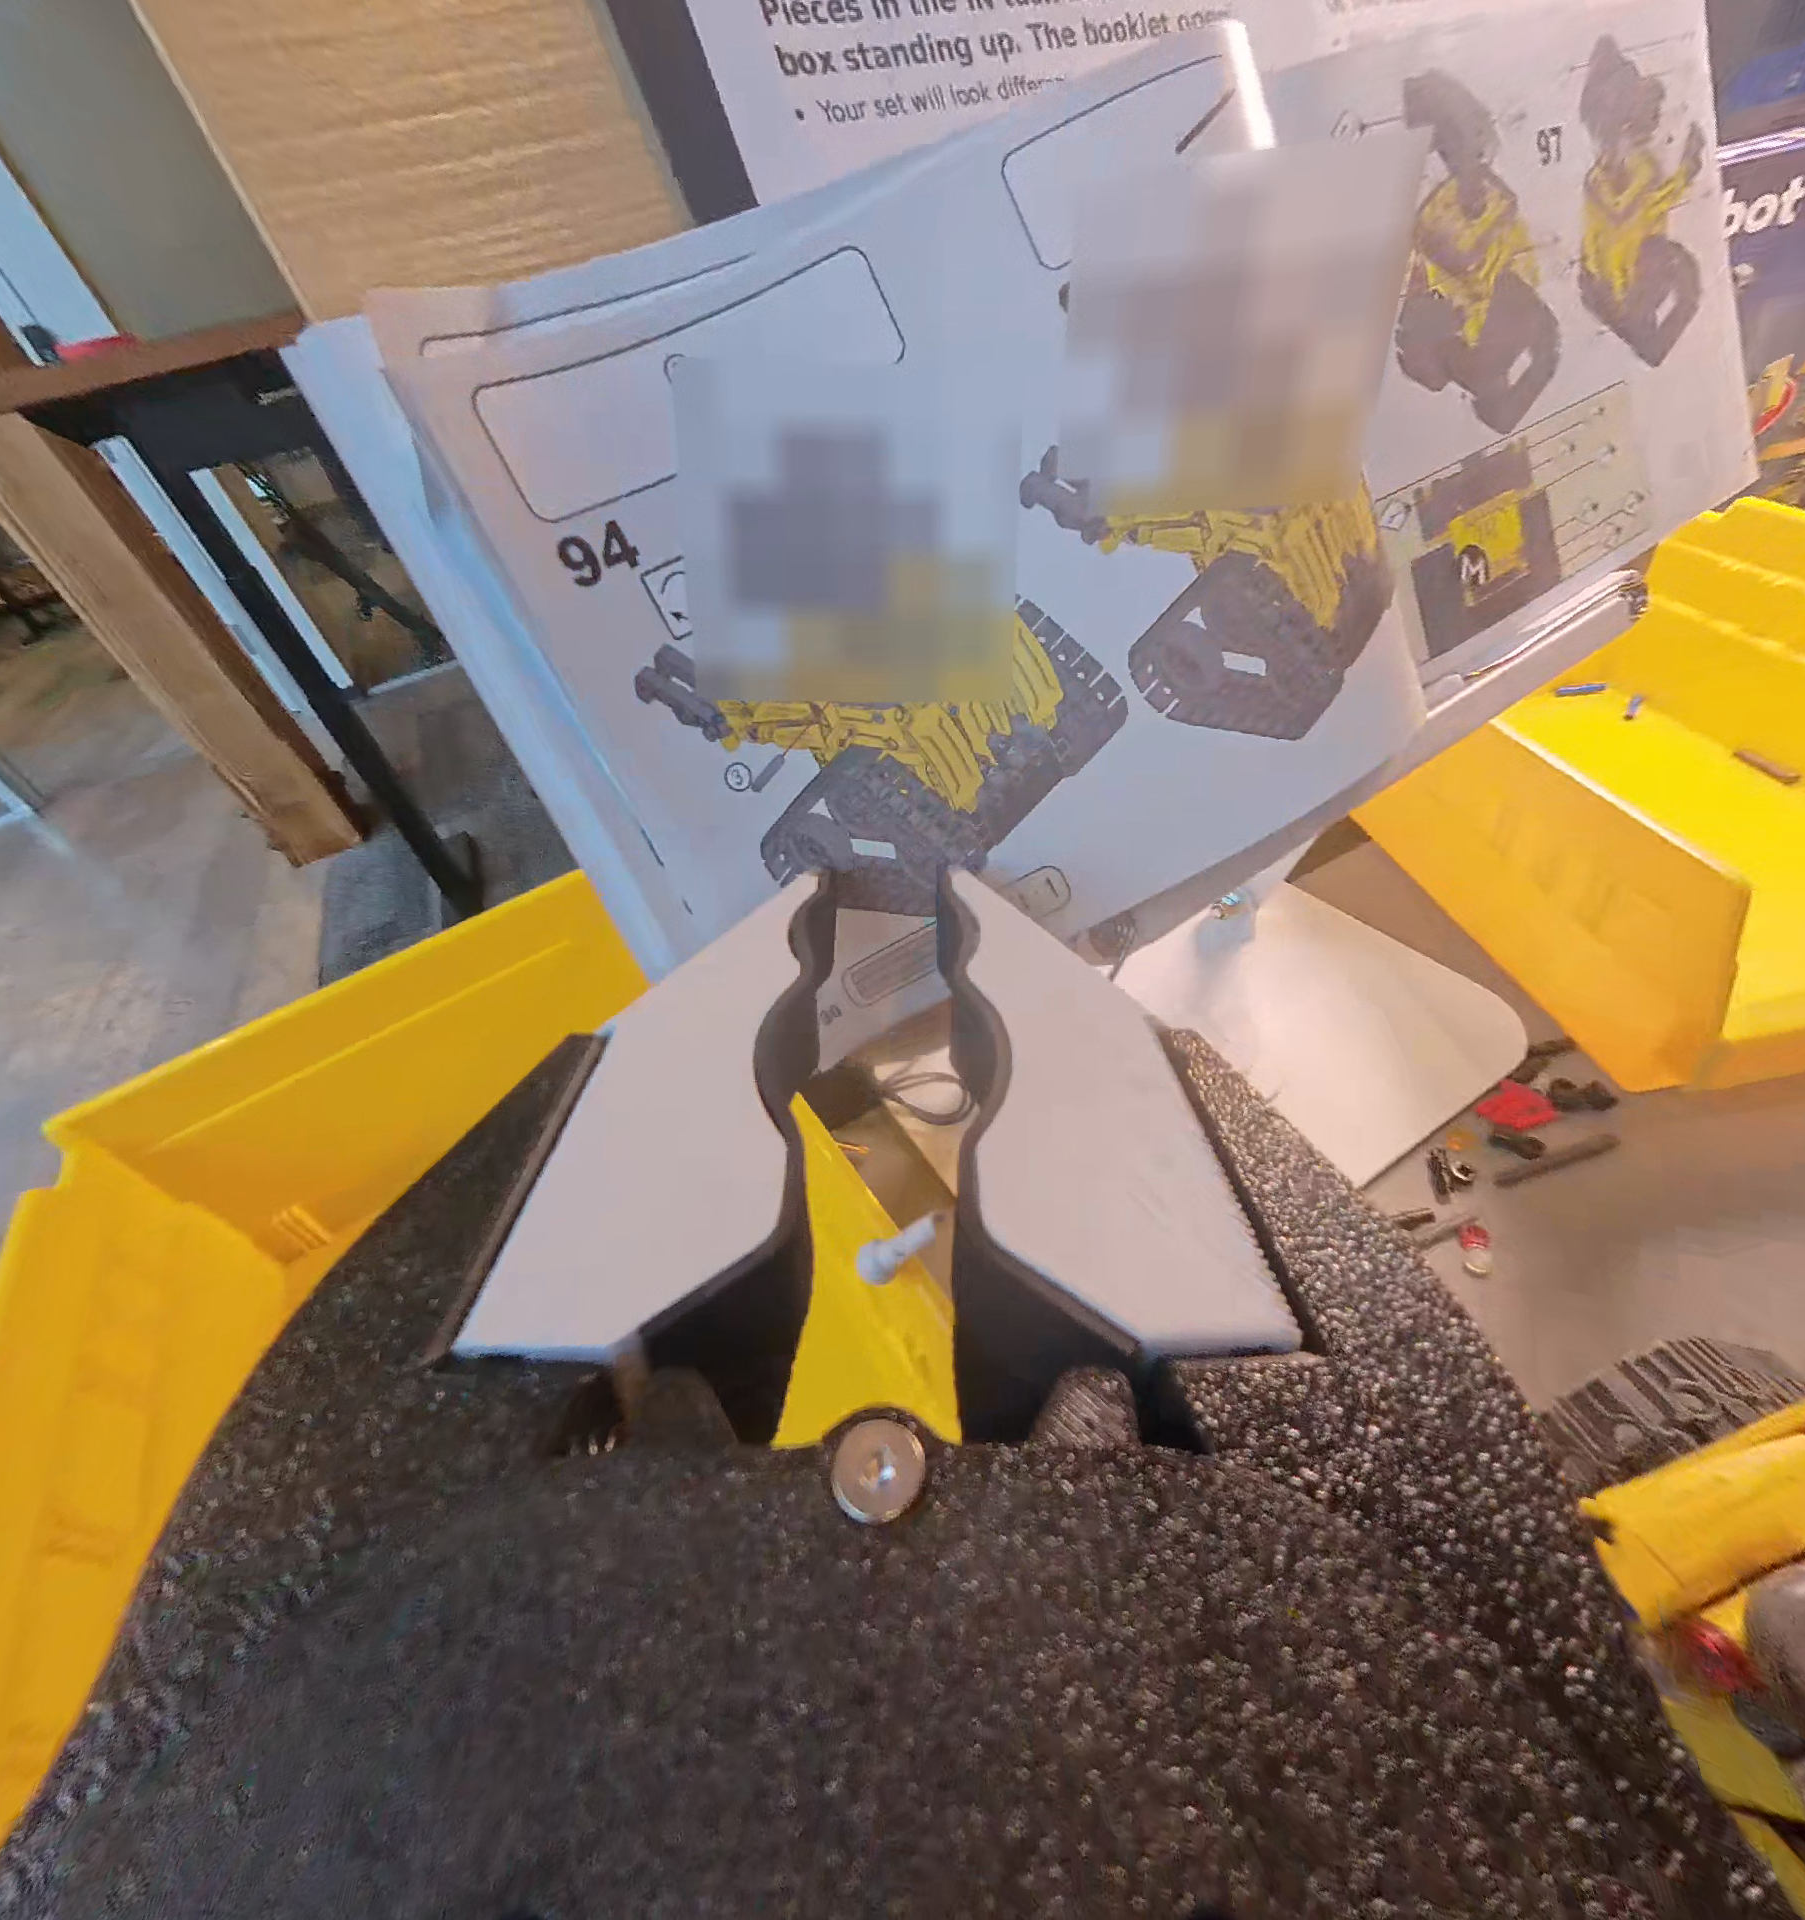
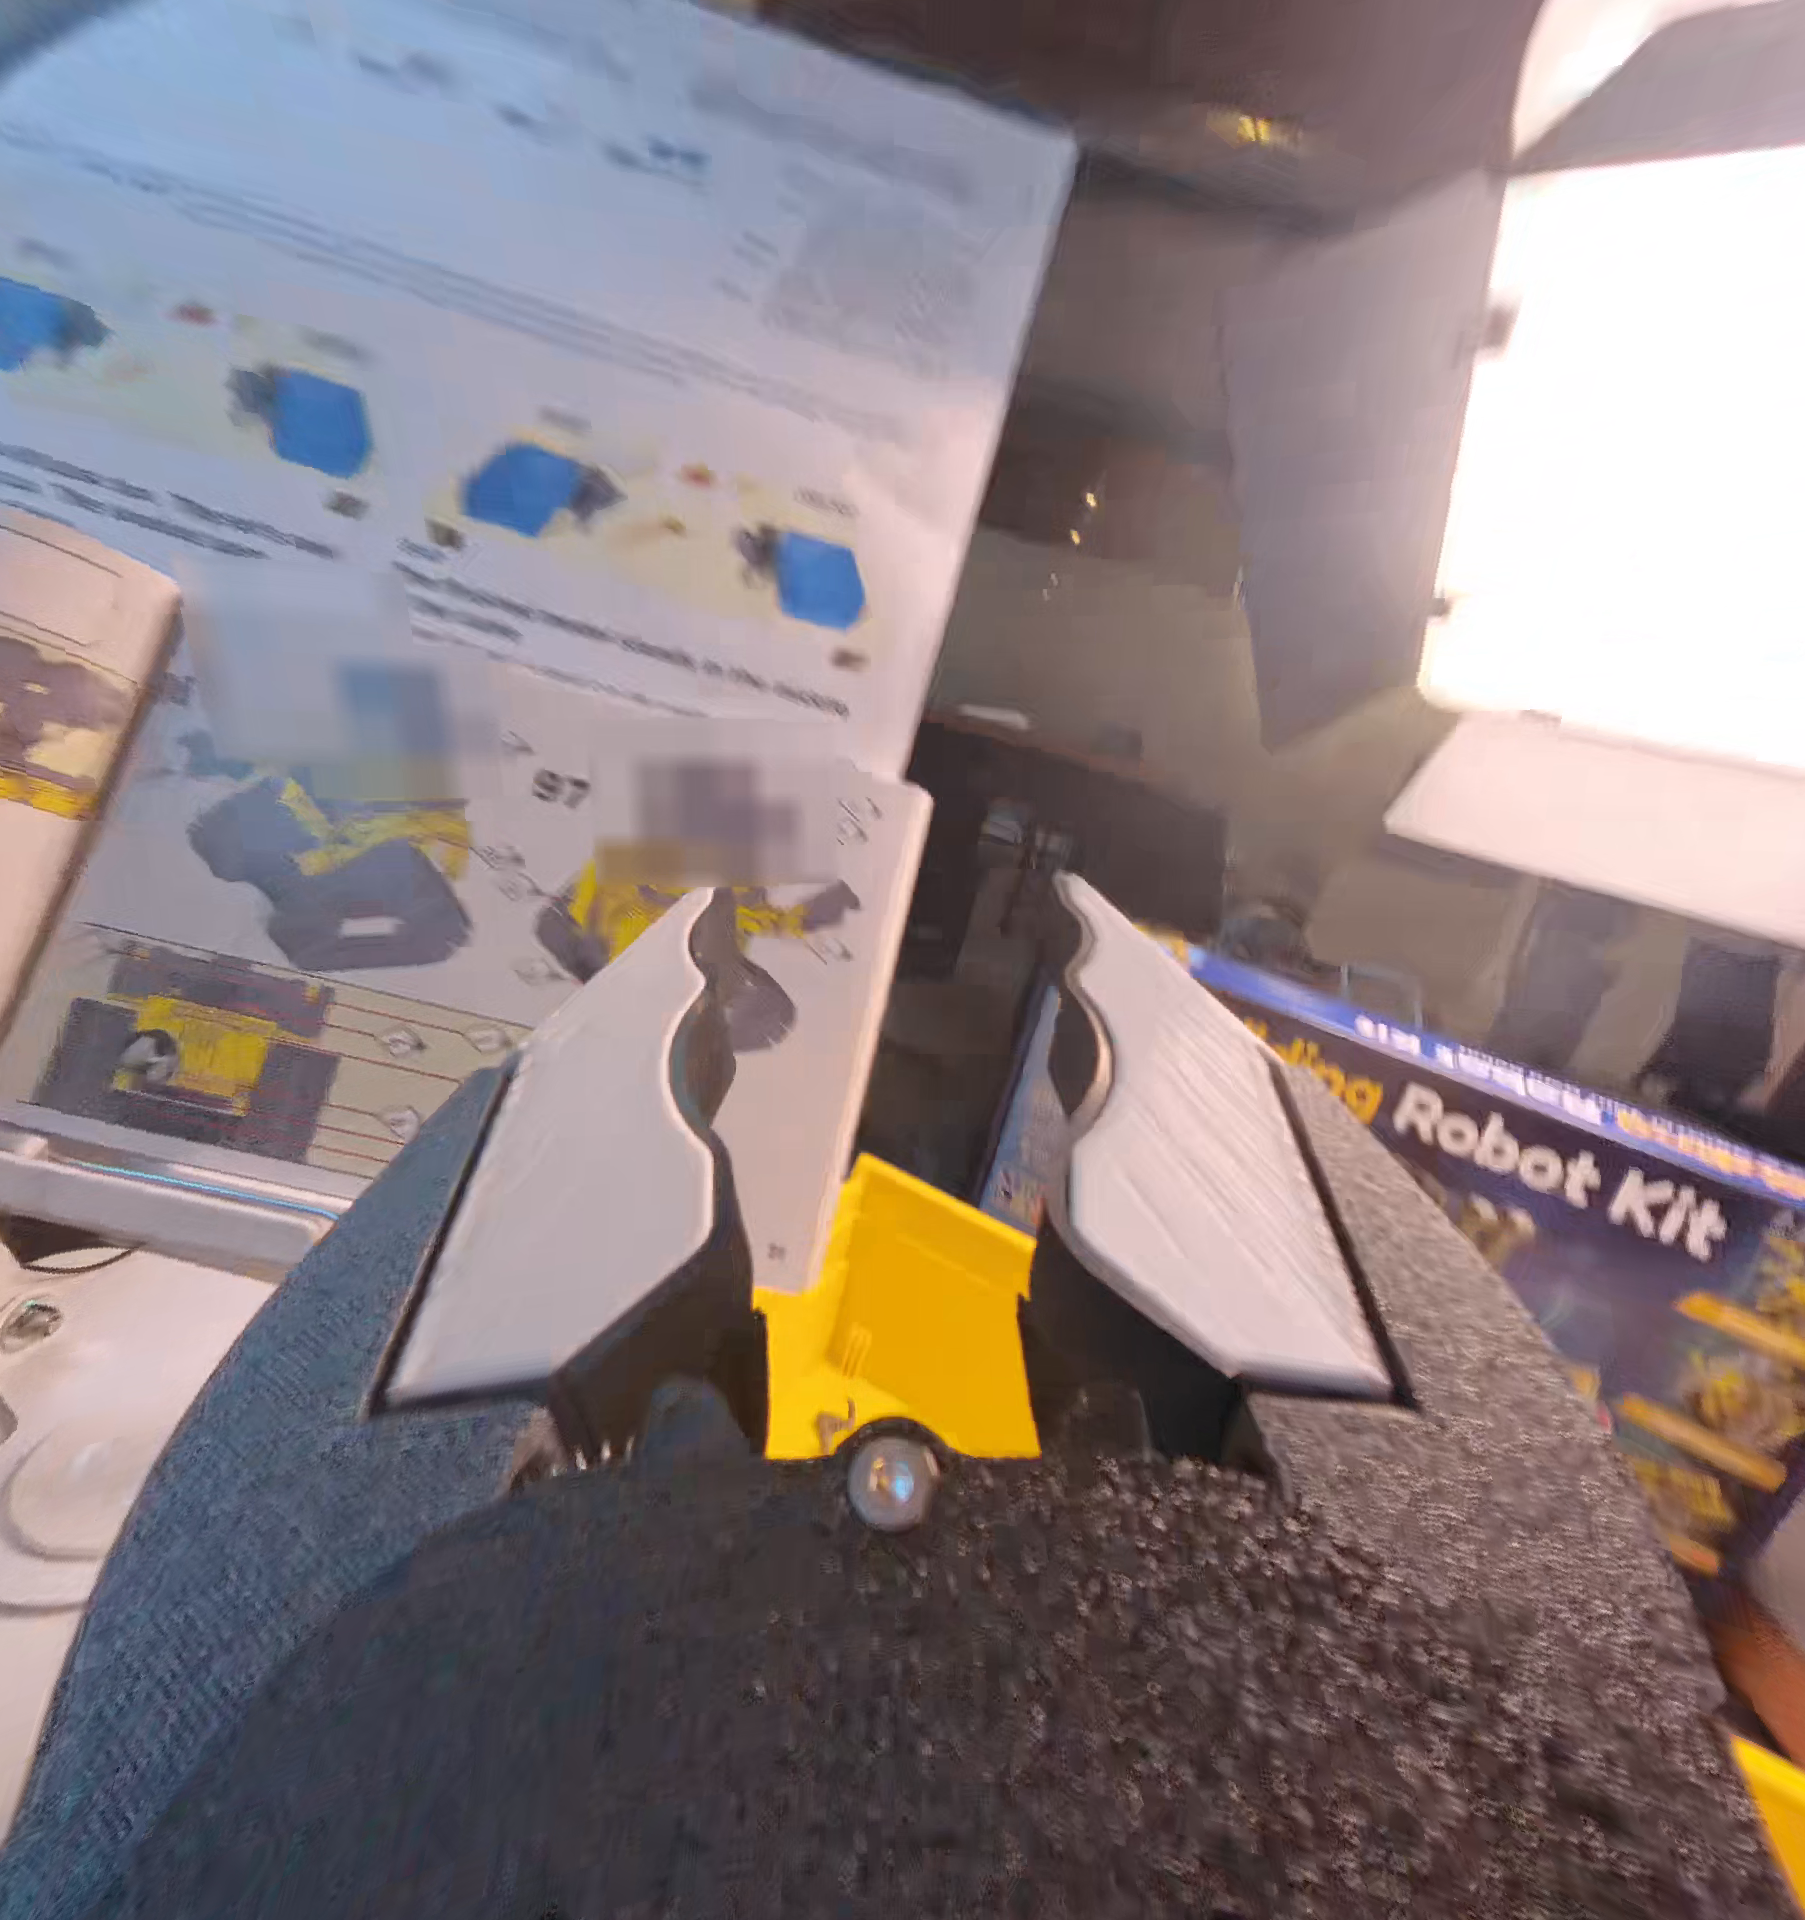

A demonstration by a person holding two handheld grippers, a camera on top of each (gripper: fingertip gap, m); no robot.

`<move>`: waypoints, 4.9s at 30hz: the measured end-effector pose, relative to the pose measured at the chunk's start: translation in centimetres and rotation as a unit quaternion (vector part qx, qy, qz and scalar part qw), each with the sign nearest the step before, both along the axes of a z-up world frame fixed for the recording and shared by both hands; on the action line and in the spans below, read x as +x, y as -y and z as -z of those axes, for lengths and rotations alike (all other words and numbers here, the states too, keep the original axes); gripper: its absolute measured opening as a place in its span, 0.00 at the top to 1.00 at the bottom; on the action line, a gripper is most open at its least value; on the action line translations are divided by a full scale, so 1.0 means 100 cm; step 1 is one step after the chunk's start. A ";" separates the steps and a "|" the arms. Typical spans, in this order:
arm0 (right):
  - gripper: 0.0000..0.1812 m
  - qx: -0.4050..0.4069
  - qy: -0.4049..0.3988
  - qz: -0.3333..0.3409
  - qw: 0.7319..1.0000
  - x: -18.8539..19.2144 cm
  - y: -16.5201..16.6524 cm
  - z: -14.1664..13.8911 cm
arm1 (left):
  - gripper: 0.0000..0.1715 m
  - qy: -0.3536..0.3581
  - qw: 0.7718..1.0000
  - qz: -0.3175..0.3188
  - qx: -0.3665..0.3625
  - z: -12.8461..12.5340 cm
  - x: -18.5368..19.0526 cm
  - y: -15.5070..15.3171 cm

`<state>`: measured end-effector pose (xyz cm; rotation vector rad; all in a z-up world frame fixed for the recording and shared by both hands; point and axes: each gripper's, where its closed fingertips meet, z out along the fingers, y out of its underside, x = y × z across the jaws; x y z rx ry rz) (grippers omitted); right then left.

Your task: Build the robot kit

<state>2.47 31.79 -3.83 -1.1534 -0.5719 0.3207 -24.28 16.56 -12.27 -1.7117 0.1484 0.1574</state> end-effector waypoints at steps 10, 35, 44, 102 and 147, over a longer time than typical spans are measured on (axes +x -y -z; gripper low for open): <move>0.82 0.032 0.215 -0.103 0.971 -0.167 0.087 0.066 | 0.84 -0.036 0.998 -0.041 0.015 -0.015 -0.007 0.004; 0.70 -0.101 0.164 -0.110 0.975 -0.096 0.046 0.080 | 0.83 -0.050 0.999 0.015 0.001 0.003 0.019 -0.004; 0.70 -0.087 0.122 -0.128 0.980 -0.091 0.055 0.056 | 0.80 -0.041 0.999 0.001 0.016 -0.002 0.012 0.006; 0.83 -0.067 0.161 -0.157 0.972 -0.144 0.076 0.079 | 0.88 -0.021 1.000 0.016 -0.003 0.006 0.009 -0.002; 0.66 -0.198 0.176 -0.415 0.870 0.036 0.533 0.153 | 0.64 0.116 0.949 -0.288 0.042 0.091 0.102 0.657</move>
